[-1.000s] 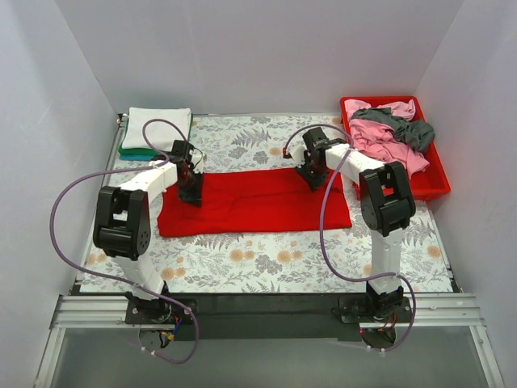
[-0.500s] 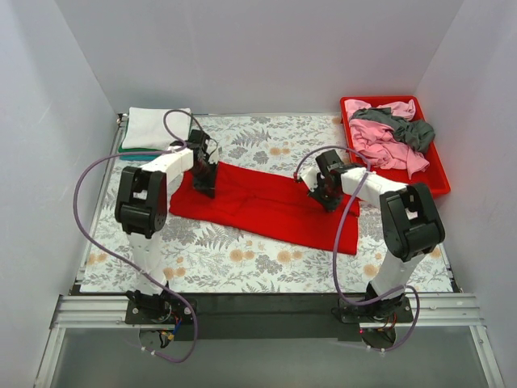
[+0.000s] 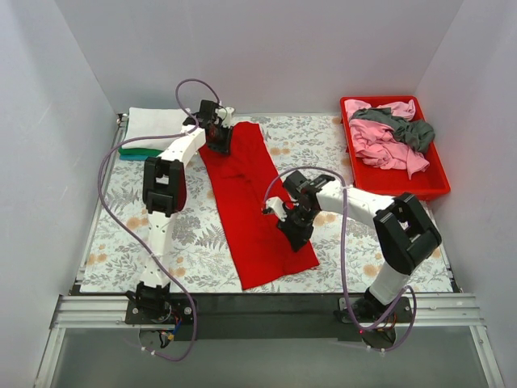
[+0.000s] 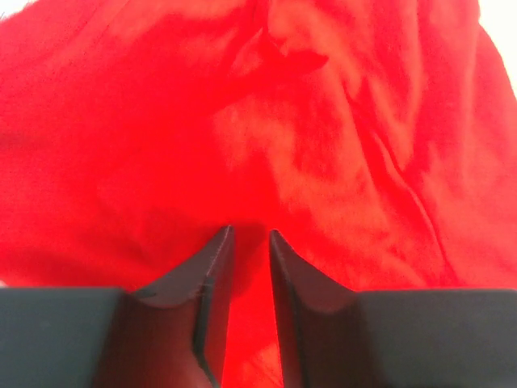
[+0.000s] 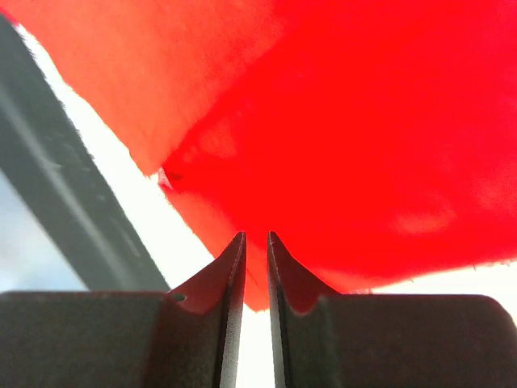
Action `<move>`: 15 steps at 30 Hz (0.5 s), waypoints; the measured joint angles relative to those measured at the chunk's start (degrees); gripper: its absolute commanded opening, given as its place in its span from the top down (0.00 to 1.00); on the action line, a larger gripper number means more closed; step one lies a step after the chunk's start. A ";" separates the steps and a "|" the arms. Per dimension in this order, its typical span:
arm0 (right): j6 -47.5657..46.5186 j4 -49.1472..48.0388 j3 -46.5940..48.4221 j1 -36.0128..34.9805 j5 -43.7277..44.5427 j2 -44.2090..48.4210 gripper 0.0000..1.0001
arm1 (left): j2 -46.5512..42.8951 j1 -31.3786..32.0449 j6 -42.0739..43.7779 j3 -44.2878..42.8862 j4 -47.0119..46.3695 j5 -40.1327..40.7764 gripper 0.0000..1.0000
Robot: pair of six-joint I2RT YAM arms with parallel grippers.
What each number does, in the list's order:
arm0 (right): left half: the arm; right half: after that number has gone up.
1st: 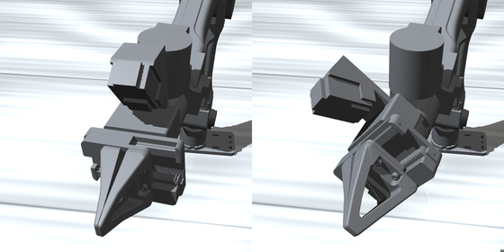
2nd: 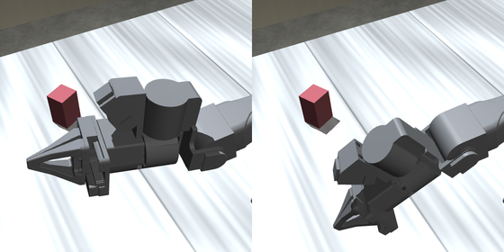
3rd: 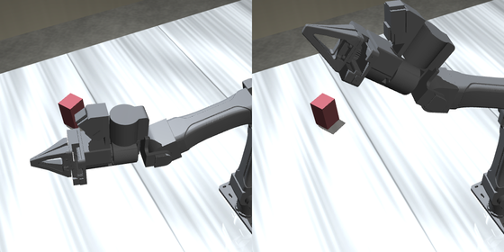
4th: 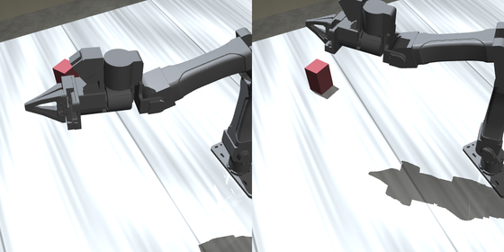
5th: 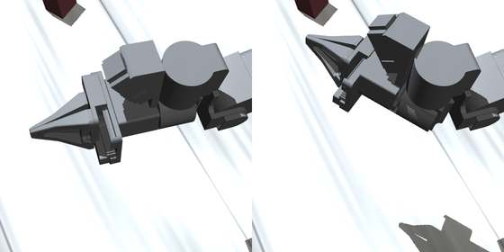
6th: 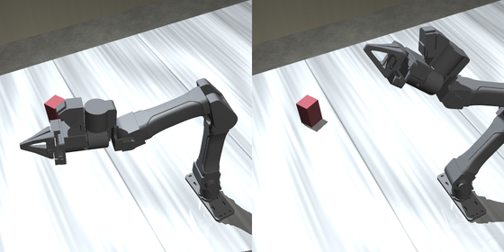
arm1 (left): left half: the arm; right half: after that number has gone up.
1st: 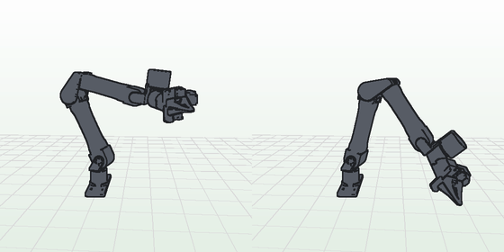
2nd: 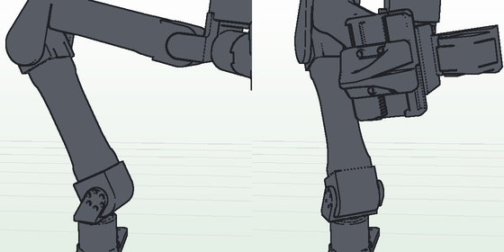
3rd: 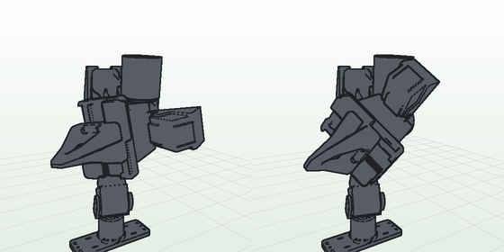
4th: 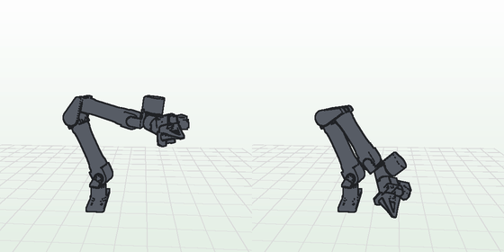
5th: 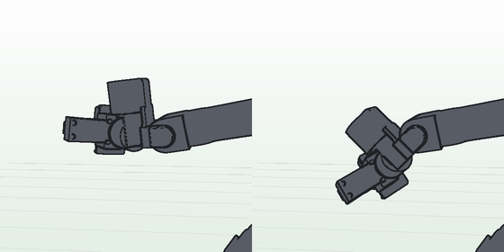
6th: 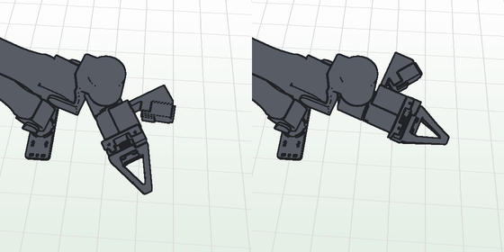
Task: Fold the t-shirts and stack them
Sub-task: Fold the tshirt
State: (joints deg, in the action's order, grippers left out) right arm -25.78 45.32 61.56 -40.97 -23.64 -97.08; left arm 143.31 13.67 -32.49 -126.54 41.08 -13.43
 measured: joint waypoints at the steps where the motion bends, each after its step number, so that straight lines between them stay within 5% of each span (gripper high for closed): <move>1: 0.24 0.87 0.96 0.37 -0.90 0.22 0.77 | -1.70 -0.26 -0.28 2.78 -1.55 -0.15 0.71; 6: -0.20 1.77 3.43 2.69 0.09 2.58 0.79 | -12.35 -1.20 -2.01 14.38 -6.14 -2.16 0.67; 15: -0.92 0.72 2.25 1.05 3.17 -2.91 0.83 | -27.08 -1.46 -4.20 22.14 -7.65 -6.05 0.67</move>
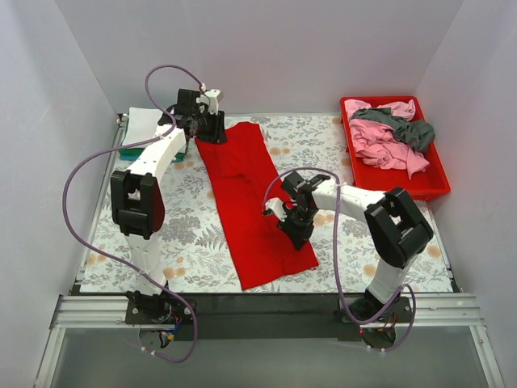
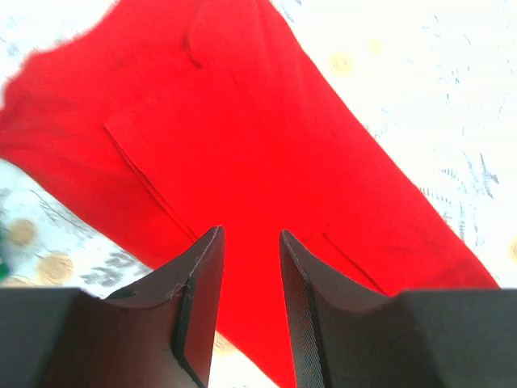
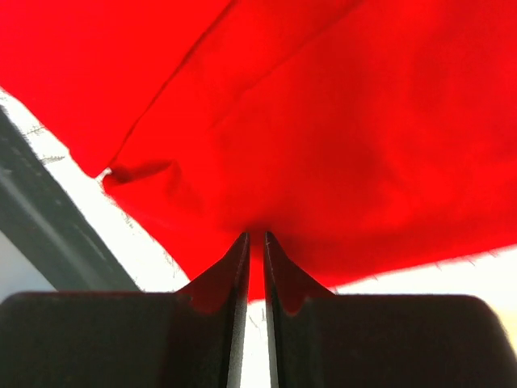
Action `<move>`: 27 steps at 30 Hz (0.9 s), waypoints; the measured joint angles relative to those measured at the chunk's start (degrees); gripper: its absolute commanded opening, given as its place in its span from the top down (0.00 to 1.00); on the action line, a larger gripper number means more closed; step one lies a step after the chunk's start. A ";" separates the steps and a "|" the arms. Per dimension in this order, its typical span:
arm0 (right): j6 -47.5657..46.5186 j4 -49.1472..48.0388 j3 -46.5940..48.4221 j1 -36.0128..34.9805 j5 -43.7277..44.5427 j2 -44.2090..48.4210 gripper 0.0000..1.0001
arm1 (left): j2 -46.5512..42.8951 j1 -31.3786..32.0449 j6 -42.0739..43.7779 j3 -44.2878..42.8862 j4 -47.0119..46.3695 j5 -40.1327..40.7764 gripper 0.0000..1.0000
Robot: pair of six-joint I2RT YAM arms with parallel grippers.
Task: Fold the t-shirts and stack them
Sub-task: Fold the tshirt
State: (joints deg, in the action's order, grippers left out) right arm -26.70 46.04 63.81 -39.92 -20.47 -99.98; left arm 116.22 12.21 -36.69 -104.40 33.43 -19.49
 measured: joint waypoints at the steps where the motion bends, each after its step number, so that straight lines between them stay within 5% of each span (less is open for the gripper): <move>1: 0.09 -0.57 -0.46 -0.57 0.24 -0.70 0.84 | -0.44 0.00 -0.22 0.83 0.28 -0.42 0.67; 17: 6.38 -6.86 0.70 -17.92 -10.69 -5.22 0.77 | 2.89 0.57 -3.13 9.44 6.40 -6.16 0.71; 23: 7.06 -7.48 7.74 -7.30 -15.91 -5.35 0.76 | 6.95 1.09 -3.21 9.57 6.80 -6.40 0.74; 27: 8.24 -9.55 14.88 1.84 -13.68 -5.60 0.85 | 8.94 1.16 -3.50 9.57 6.38 -6.47 0.76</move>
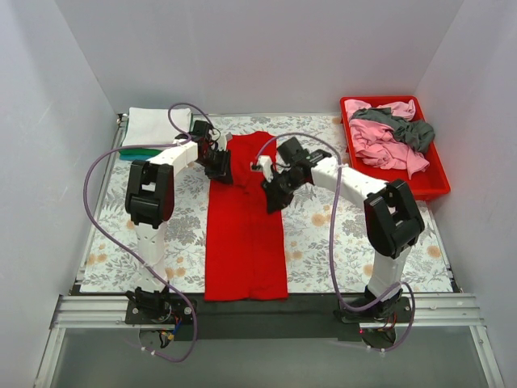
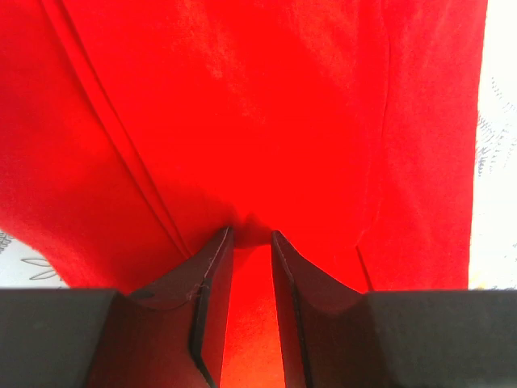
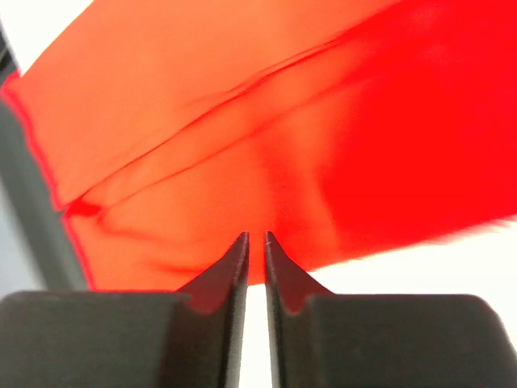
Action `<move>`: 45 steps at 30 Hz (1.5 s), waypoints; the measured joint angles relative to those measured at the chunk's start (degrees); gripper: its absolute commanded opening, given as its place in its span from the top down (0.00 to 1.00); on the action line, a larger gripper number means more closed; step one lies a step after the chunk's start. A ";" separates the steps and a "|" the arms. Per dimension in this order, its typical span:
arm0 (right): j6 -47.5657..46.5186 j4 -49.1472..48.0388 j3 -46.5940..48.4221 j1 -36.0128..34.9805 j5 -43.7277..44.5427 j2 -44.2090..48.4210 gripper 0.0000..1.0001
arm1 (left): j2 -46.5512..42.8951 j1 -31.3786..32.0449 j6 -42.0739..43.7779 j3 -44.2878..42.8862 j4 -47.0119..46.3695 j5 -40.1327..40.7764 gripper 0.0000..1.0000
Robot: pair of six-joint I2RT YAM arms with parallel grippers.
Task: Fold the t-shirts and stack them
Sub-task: Fold the tshirt
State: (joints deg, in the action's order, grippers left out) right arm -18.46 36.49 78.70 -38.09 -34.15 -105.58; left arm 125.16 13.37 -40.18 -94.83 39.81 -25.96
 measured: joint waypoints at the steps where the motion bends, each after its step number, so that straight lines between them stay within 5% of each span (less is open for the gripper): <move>1: 0.63 -0.42 2.08 1.70 1.27 -0.55 0.87 | 0.35 0.00 -0.35 -0.07 -0.44 -0.44 0.76; 13: 8.44 -8.35 20.22 6.95 11.10 -22.84 0.90 | 3.96 -0.07 -4.00 -3.96 -1.79 -3.15 0.77; 37: 14.01 -11.56 38.69 15.13 19.15 -34.58 0.89 | 23.15 -0.13 -5.31 -34.05 -3.08 -5.77 0.77; 45: 13.75 -11.89 40.44 15.28 19.10 -35.58 0.74 | 24.35 -0.15 -5.57 -35.80 -5.44 -5.99 0.64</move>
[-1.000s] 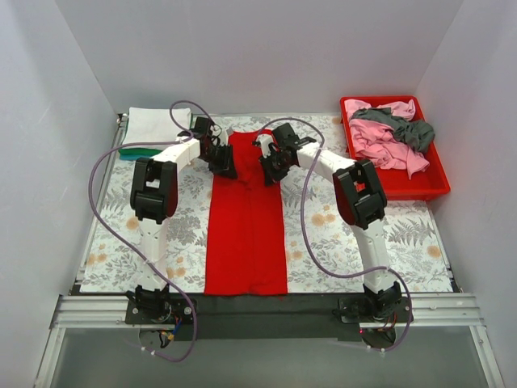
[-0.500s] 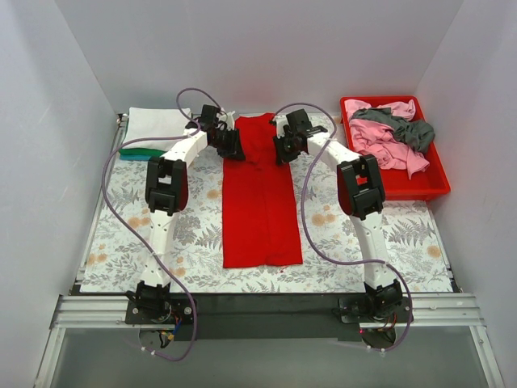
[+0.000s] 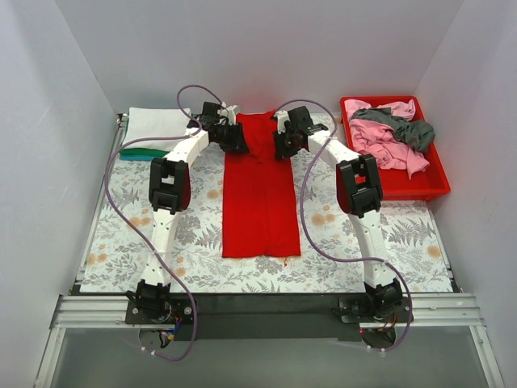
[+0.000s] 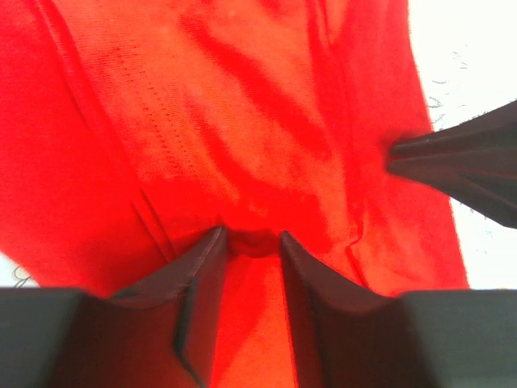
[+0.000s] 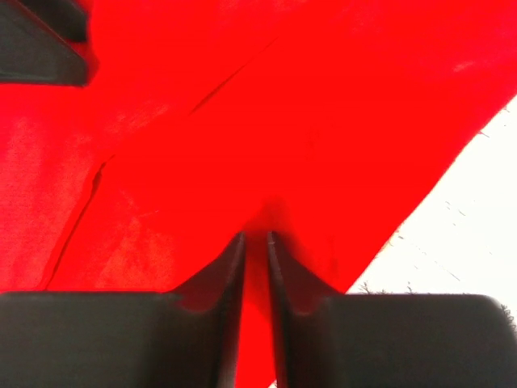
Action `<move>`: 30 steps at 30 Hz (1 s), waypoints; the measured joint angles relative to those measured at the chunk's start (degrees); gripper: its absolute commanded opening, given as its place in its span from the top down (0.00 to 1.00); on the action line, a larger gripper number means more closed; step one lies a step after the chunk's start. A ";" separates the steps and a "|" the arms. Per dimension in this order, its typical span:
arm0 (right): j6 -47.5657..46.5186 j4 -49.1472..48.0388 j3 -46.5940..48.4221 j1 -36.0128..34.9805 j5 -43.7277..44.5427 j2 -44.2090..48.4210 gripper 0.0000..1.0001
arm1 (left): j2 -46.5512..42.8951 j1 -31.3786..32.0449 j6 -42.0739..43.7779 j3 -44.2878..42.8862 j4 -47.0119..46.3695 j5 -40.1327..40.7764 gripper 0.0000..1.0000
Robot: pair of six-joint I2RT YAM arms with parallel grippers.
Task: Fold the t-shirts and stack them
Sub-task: Fold the tshirt
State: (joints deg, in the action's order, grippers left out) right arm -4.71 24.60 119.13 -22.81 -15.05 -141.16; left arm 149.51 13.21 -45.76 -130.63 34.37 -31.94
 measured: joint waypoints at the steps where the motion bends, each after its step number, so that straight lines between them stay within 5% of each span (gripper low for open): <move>1: 0.02 0.00 0.02 0.04 -0.42 0.00 0.70 | -0.02 0.00 0.20 0.00 -0.17 -0.20 0.61; 5: -1.14 -0.04 0.02 0.20 -2.89 0.37 0.54 | -1.46 0.09 1.62 1.88 -1.92 -1.09 0.45; 8: -2.80 0.39 -0.04 0.37 -3.58 2.10 0.46 | -4.68 -0.04 2.75 5.57 -3.45 -0.35 0.19; 9: -3.45 0.57 -0.24 0.46 -3.67 3.26 0.37 | -5.92 -0.17 2.93 6.40 -3.58 0.09 0.15; 17: -12.70 -0.22 -7.91 0.68 -5.20 26.43 0.02 | -30.36 -1.66 4.70 19.89 -9.09 -0.55 0.11; 25: -28.94 0.68 -19.39 0.11 -13.94 48.78 0.02 | -66.64 -1.55 15.30 45.62 -20.92 -6.14 0.10; 30: -40.74 5.88 -41.29 -5.79 -15.50 60.24 0.09 | -85.74 -0.35 29.24 69.31 -16.35 -9.73 0.10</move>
State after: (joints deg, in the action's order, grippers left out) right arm -45.45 30.48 77.84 -28.60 -30.55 -80.93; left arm 63.77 12.86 -16.51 -61.32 18.02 -41.67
